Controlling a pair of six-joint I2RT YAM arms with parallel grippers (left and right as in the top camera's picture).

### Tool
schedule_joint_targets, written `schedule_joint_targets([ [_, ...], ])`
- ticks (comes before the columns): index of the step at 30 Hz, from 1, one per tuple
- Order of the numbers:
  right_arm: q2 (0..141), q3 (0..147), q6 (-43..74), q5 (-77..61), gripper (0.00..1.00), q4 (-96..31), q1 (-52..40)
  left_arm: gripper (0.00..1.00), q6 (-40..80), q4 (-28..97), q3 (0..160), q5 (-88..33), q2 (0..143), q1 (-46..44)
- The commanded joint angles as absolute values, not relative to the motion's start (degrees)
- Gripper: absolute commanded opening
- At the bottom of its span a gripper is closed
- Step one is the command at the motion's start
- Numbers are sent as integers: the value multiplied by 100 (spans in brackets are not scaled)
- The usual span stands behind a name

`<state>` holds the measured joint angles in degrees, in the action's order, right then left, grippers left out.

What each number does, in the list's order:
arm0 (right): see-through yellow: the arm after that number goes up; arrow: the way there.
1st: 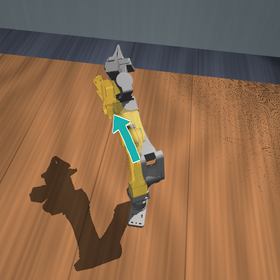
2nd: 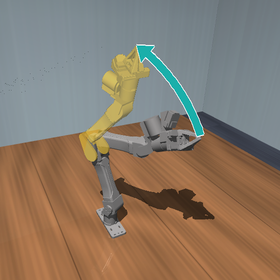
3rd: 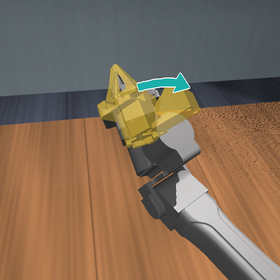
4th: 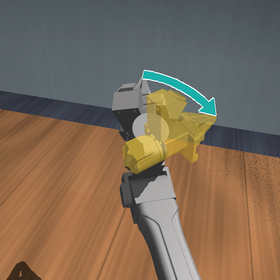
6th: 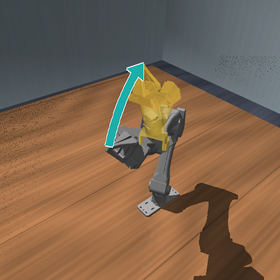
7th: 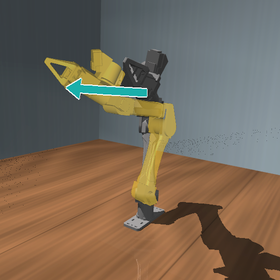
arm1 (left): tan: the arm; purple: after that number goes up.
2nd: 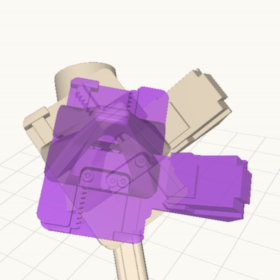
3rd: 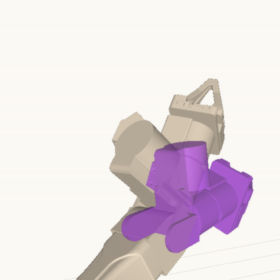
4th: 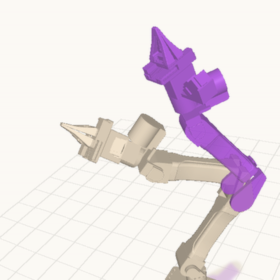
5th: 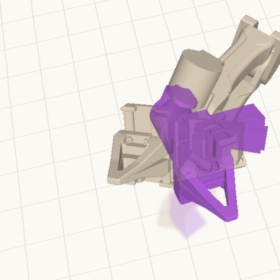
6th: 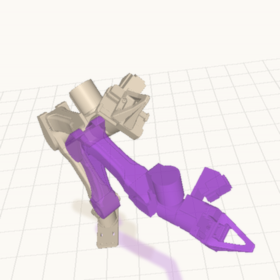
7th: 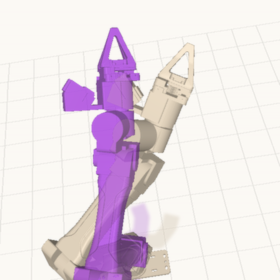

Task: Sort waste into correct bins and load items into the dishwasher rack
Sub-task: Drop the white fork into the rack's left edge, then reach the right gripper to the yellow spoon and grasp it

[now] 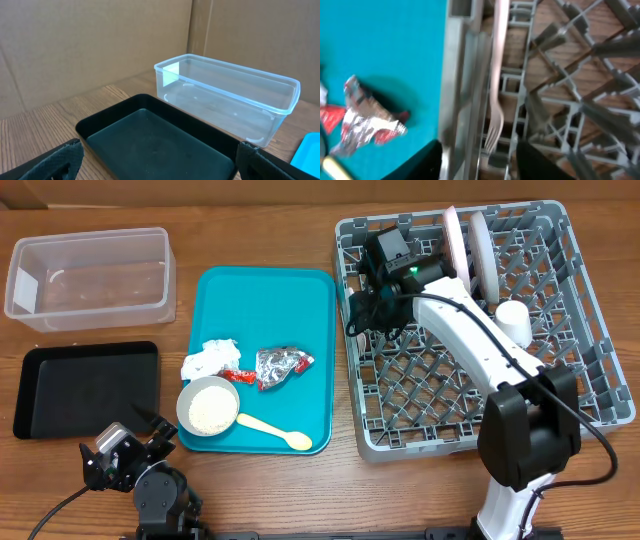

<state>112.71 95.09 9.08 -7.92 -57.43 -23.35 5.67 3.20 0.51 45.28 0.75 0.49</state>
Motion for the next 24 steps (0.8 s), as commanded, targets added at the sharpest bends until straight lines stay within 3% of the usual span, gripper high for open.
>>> schedule_joint_targets([
  [1,10331,9819,440,-1302,49,-5946,-2711,100,644,318,27,4624,34,84],
  [4,10191,9813,145,-1321,41,-6359,-3356,100,644,318,27,4624,34,84],
  [7,10256,9535,-36,-1321,39,-6475,-3959,100,644,318,27,4624,34,84],
  [11,10396,8757,-198,-1267,36,-5769,-4781,100,646,318,27,4624,34,84],
  [18,10619,7703,-484,-607,36,-4453,-5767,100,644,318,27,4624,34,84],
  [21,10772,7601,-631,-556,42,-4047,-6016,100,646,318,27,4624,34,84],
  [24,11111,7601,-633,49,42,-3750,-6075,100,644,318,27,4624,34,84],
])
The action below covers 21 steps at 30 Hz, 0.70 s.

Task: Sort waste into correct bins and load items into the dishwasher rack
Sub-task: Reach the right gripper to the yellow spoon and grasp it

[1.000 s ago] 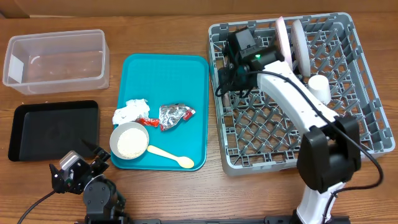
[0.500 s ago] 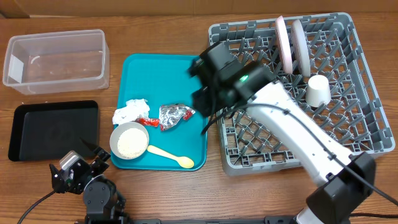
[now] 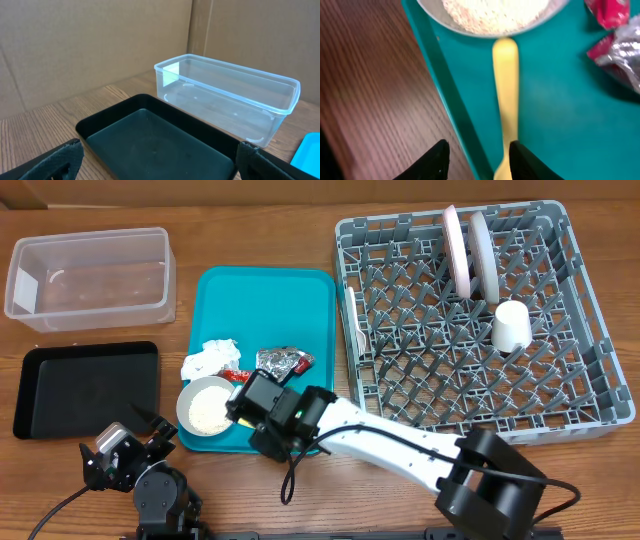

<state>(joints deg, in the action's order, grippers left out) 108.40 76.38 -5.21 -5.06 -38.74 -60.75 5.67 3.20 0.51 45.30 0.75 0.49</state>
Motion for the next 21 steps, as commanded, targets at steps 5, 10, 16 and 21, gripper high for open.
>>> schedule_joint_targets([
  [5,11598,7601,-875,220,42,-3715,-5953,100,646,318,27,4624,34,84],
  [10,11651,7603,-947,336,42,-3607,-5828,100,644,318,27,4624,34,84],
  [16,11649,7612,-945,255,30,-3691,-5826,100,646,318,27,4624,34,84],
  [21,11638,7926,-974,572,24,-4219,-5826,100,646,318,27,4624,34,84],
])
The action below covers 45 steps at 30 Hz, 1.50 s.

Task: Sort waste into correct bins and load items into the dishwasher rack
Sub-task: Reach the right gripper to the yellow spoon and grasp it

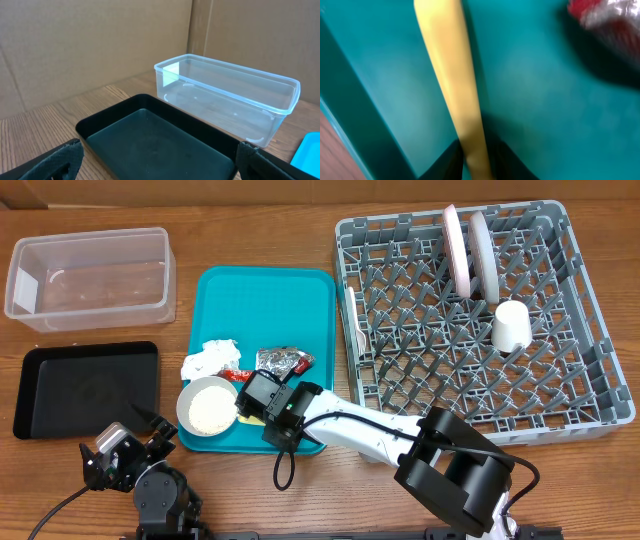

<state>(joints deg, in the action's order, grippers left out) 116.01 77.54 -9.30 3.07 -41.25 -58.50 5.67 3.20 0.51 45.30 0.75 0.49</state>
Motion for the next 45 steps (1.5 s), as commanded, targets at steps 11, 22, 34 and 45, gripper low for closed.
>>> schedule_joint_targets([
  [11,11638,8451,-1205,591,19,-5236,-5843,100,646,318,27,4624,34,84],
  [22,11876,8414,-1247,-261,38,-4831,-5800,100,646,318,27,4624,34,84],
  [34,11963,8329,-1247,-36,16,-4932,-5798,100,646,318,27,4624,34,84],
  [45,11937,8844,-1225,556,11,-5979,-5800,100,646,320,27,4624,34,84],
])
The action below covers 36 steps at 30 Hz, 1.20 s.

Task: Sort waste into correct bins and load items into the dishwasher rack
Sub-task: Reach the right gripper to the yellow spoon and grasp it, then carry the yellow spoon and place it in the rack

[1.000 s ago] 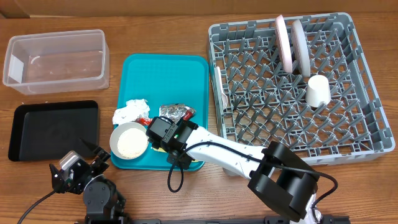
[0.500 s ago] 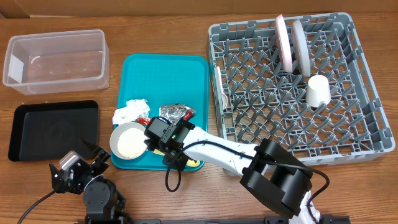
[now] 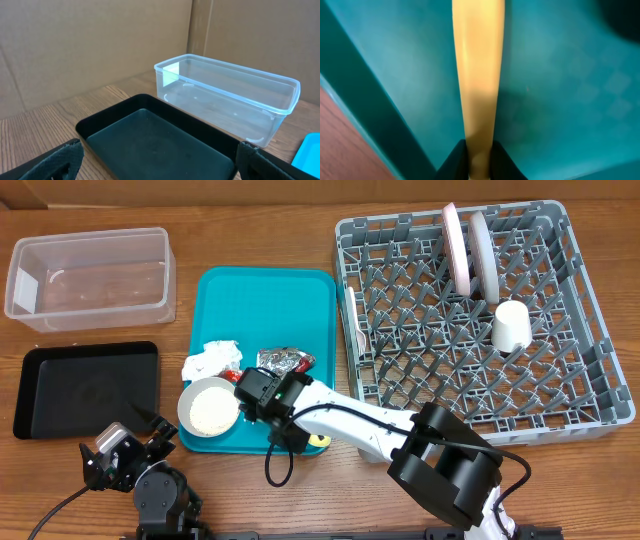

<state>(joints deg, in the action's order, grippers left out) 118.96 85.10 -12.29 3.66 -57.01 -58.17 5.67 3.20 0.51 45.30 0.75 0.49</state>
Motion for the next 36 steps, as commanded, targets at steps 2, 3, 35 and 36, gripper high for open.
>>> schedule_joint_targets([
  [2,11915,9019,-1225,558,11,-6169,-5798,100,646,318,27,4624,34,84],
  [3,11893,9131,-1225,563,11,-6274,-5793,100,646,318,27,4624,34,84],
  [35,11454,10608,412,-419,9,-5966,-2477,100,646,318,27,4624,34,84],
  [36,11594,10608,401,-443,9,-5996,-2508,100,646,318,27,4624,34,84],
])
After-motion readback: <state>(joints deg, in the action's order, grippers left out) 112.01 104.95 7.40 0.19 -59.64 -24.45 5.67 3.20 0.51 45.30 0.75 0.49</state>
